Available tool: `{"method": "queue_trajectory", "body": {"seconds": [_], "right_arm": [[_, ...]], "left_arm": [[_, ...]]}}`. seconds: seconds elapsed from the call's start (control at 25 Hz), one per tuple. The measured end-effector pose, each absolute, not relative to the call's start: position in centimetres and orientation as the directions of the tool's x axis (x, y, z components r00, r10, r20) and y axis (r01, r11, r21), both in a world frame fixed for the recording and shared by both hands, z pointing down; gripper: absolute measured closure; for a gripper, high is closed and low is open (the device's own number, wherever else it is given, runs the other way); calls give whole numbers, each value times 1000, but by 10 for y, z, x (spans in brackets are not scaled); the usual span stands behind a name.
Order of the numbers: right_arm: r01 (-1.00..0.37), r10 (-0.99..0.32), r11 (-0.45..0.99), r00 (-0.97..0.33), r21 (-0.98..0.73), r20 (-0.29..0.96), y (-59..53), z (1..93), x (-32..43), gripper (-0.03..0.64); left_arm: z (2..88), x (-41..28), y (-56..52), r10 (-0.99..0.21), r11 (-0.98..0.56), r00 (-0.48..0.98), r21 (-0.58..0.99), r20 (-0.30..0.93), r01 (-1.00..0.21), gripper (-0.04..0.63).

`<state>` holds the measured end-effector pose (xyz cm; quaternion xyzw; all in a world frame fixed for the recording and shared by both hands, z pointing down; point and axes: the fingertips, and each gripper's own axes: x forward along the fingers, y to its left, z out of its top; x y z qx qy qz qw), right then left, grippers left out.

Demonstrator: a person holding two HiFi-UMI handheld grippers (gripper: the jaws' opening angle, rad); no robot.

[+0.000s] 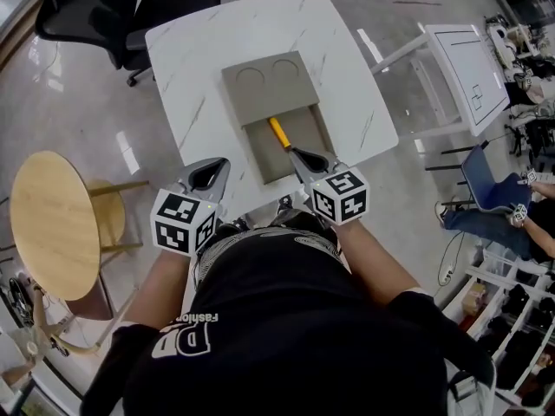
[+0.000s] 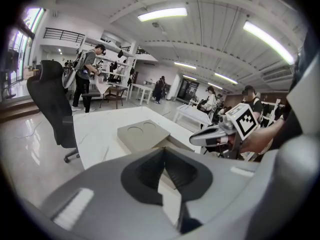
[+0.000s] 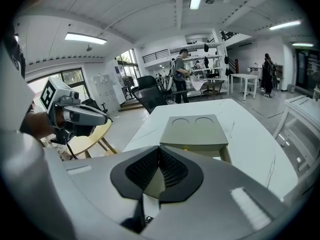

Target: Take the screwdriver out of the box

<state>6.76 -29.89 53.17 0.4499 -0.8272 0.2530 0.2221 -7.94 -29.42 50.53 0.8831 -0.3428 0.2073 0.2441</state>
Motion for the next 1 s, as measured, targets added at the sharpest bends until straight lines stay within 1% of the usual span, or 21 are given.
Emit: {"method": "queue_trajectory", "body": {"seconds": [0.28, 0.32, 0.36, 0.4, 1.0], "right_arm": [[-815, -610, 541, -550, -208, 571, -305, 522, 70, 611], [-811, -607, 548, -554, -205, 569, -306, 522, 70, 602], [-806, -604, 555, -559, -204, 568, -306, 521, 71, 567], [-803, -601, 561, -564, -203, 566, -306, 521, 71, 551], [-801, -587, 562, -563, -207, 581, -313, 532, 82, 549]], "left_arm": [[502, -69, -297, -538, -611, 652, 286, 535, -738, 537], [503, -68, -296, -540, -607, 649, 285, 537, -742, 537], [503, -67, -295, -542, -604, 645, 285, 539, -745, 537], [503, -66, -295, -543, -601, 643, 284, 540, -747, 537], [500, -60, -292, -568, -571, 609, 268, 553, -776, 537]]}}
